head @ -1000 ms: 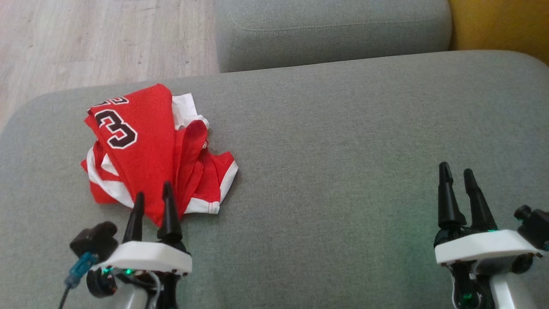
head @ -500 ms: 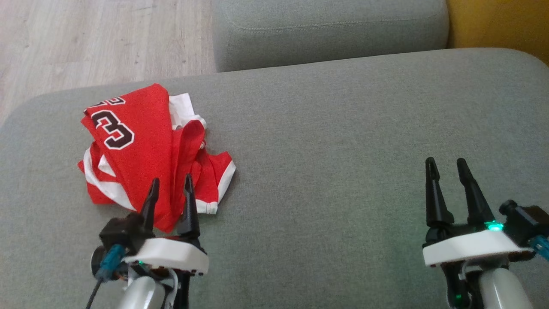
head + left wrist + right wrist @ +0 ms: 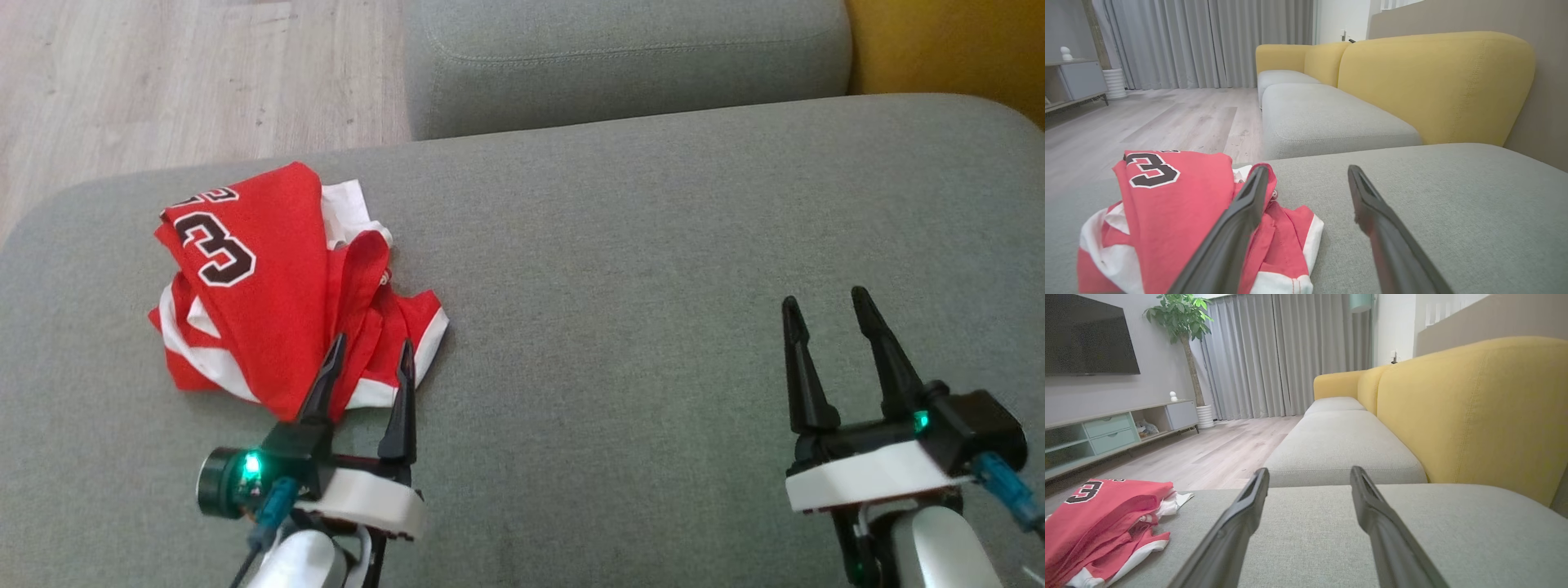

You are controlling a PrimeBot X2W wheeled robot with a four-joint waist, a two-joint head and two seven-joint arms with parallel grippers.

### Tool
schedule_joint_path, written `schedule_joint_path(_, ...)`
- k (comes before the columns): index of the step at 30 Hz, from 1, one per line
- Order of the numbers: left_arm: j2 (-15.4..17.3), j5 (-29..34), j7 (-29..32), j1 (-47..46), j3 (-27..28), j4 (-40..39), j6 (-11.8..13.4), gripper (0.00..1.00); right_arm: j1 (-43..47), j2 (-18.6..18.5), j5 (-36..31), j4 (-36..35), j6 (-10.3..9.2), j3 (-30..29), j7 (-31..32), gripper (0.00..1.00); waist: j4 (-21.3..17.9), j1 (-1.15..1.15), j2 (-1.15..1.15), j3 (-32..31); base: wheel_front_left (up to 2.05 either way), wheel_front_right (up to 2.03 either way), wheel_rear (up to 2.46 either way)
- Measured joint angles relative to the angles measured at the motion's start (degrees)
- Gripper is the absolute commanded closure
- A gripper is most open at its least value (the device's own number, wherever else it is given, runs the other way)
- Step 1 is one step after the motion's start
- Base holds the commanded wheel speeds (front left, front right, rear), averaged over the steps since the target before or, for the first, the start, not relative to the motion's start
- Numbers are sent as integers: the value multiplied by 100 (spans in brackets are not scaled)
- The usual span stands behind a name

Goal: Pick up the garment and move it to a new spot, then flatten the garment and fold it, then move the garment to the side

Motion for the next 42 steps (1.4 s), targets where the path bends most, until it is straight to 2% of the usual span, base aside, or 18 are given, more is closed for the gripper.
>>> schedule_joint_path(8,22,391,-142,-73,-192,46,64,0,3,-2,-697,-137,0,70,-126,0,18,0,0,14,0,0,0)
schedule_joint_path(13,-109,244,-231,-64,1,-8,57,0,33,-2,-653,-171,0,23,-221,0,34,0,0,36,0,0,0)
schedule_joint_path(23,-512,305,-382,186,722,-24,-315,0,56,-5,-58,103,0,-238,-359,0,24,0,0,68,0,0,0)
schedule_joint_path(31,-666,797,-482,232,793,566,-549,0,191,-4,105,859,0,-174,-463,0,34,0,0,12,0,0,0)
schedule_joint_path(42,-813,939,-482,231,1055,706,-748,0,161,-4,80,1010,0,-154,-463,0,91,0,0,-40,0,0,0)
